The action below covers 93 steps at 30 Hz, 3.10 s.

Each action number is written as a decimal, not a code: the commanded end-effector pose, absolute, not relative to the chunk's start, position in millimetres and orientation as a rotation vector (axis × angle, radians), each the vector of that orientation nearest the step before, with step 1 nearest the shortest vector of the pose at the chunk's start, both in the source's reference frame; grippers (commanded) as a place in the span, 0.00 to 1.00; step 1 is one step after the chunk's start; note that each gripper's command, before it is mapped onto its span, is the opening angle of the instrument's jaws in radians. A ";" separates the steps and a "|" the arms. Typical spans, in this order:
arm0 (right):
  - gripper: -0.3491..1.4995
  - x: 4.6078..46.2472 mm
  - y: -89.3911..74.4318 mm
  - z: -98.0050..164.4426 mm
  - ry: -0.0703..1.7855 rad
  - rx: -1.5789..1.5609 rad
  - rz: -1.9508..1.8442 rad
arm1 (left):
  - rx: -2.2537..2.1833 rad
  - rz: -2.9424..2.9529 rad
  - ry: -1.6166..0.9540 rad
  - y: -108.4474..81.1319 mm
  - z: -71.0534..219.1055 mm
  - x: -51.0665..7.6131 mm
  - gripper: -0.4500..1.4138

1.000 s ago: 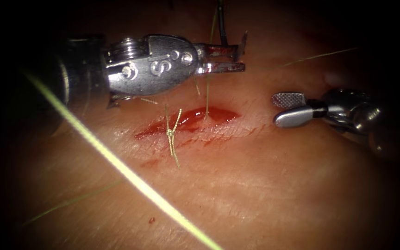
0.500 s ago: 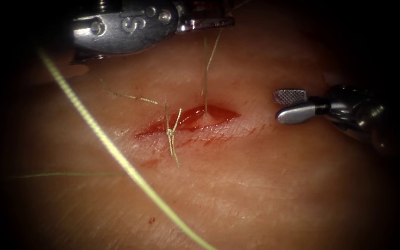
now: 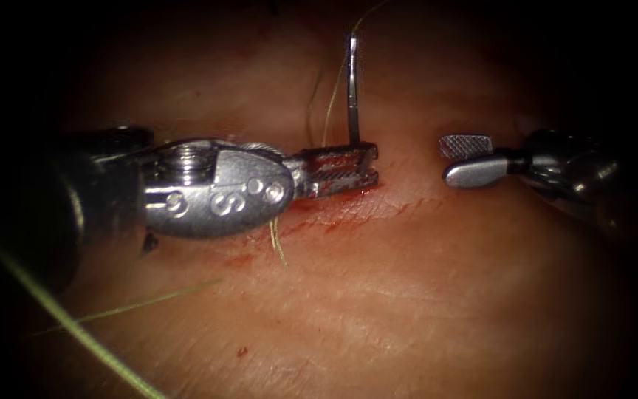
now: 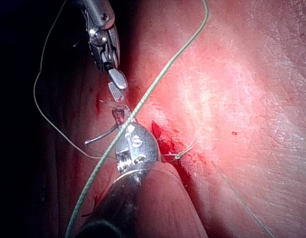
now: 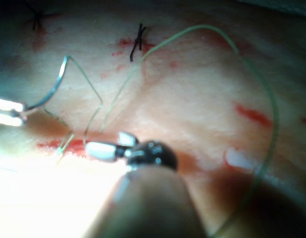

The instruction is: Wound Closure

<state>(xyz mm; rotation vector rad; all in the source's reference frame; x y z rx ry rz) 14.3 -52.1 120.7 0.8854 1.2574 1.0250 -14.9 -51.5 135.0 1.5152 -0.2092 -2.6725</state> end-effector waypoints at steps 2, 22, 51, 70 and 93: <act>0.74 15.1 -51.7 121.3 1.277 0.909 1.045 | 1.513 -2.656 -0.202 -51.9 136.2 -15.3 0.00; 0.71 21.9 -52.3 121.8 1.363 1.134 1.137 | 1.418 -2.504 -0.260 -55.7 140.6 -16.0 0.00; 0.00 23.2 -54.2 122.1 1.329 1.154 1.092 | 1.371 -2.495 -0.320 -55.7 141.2 -16.3 0.00; 0.00 20.1 -51.2 122.4 1.412 0.963 0.998 | 1.471 -2.737 -0.005 -54.5 140.1 -16.4 0.72; 0.00 20.5 -51.2 120.3 1.437 0.869 0.919 | 1.299 -3.354 0.545 -53.3 150.5 -13.7 0.28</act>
